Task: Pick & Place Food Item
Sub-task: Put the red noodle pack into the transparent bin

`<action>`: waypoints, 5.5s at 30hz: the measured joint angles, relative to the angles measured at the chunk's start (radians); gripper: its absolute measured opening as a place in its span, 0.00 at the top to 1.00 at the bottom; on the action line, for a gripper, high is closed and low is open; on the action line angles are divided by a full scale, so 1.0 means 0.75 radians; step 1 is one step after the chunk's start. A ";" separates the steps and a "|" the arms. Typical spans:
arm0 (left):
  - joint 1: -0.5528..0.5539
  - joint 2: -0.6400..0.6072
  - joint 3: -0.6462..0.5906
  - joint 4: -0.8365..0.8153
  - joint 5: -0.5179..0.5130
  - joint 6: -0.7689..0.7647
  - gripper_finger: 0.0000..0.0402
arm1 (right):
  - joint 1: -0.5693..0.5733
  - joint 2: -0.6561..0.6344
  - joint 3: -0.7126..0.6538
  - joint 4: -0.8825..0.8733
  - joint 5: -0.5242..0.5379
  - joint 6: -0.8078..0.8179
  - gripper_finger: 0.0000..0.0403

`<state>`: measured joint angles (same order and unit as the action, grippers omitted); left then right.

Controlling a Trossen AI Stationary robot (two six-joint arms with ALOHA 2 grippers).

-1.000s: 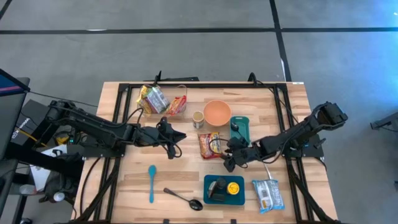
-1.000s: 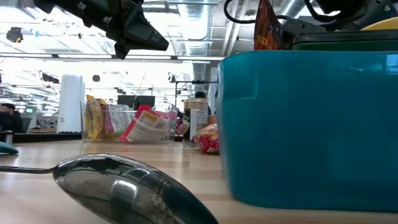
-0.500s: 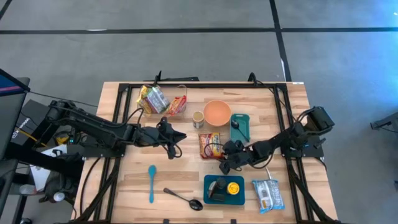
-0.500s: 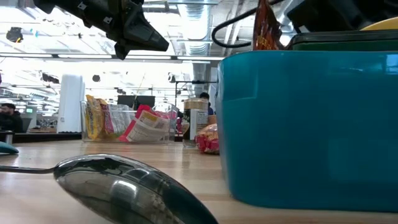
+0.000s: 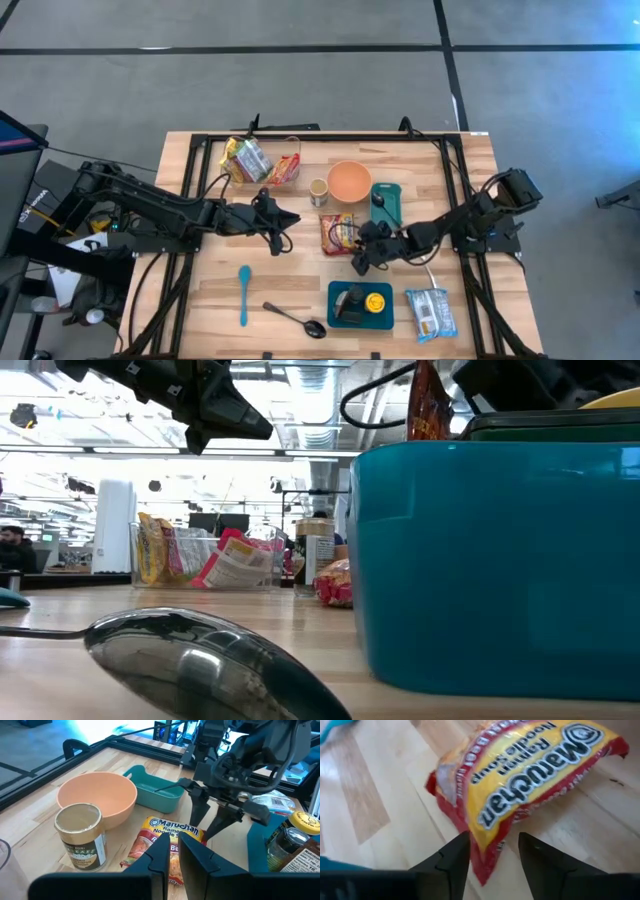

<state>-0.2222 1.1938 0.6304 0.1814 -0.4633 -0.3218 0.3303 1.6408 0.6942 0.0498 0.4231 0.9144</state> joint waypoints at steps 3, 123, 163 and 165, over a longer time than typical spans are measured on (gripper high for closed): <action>0.000 0.000 0.000 0.000 0.000 0.000 0.92 | -0.003 0.000 0.000 0.009 -0.003 0.003 0.64; -0.002 0.339 -0.139 0.716 0.138 0.621 0.49 | -0.101 -0.381 0.052 0.238 0.013 -0.535 1.00; -0.001 0.339 -0.139 0.737 0.185 0.592 0.55 | -0.110 -0.286 0.053 0.537 -0.080 -0.638 1.00; -0.001 0.339 -0.139 0.736 0.185 0.592 0.57 | -0.110 -0.286 0.053 0.537 -0.080 -0.638 1.00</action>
<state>-0.2230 1.4479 0.5262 0.7334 -0.3248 0.1223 0.2481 1.4265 0.7338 0.4524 0.3630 0.4362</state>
